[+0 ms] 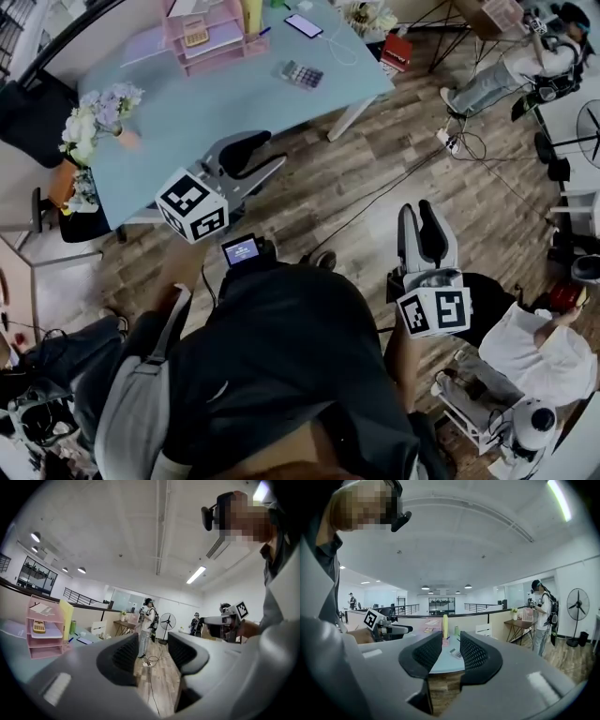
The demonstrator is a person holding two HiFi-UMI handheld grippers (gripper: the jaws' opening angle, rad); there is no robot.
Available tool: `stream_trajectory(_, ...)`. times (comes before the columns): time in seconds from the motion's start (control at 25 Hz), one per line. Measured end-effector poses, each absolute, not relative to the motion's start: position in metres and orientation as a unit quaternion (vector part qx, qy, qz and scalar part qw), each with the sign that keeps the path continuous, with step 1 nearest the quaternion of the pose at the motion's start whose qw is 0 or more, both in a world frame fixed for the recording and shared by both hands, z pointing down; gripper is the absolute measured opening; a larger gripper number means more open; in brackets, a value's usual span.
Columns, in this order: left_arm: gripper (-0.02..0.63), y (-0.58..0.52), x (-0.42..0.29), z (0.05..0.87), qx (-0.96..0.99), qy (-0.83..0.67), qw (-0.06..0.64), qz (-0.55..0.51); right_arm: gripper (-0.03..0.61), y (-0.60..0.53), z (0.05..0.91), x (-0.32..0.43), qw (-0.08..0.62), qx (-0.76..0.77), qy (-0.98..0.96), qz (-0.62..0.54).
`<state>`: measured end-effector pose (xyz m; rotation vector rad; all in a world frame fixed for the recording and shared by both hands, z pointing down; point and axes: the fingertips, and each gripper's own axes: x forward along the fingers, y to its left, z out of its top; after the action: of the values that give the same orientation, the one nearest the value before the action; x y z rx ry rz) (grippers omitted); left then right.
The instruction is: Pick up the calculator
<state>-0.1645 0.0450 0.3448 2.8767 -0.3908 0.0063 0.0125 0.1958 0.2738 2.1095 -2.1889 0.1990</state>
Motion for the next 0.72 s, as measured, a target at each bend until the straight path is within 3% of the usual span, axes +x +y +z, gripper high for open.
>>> stream_trajectory(0.72,0.247,0.020,-0.116,0.348,0.958,-0.260,0.119,0.025,0.100,0.119,0.282,0.092,0.012,0.591,-0.804,0.068)
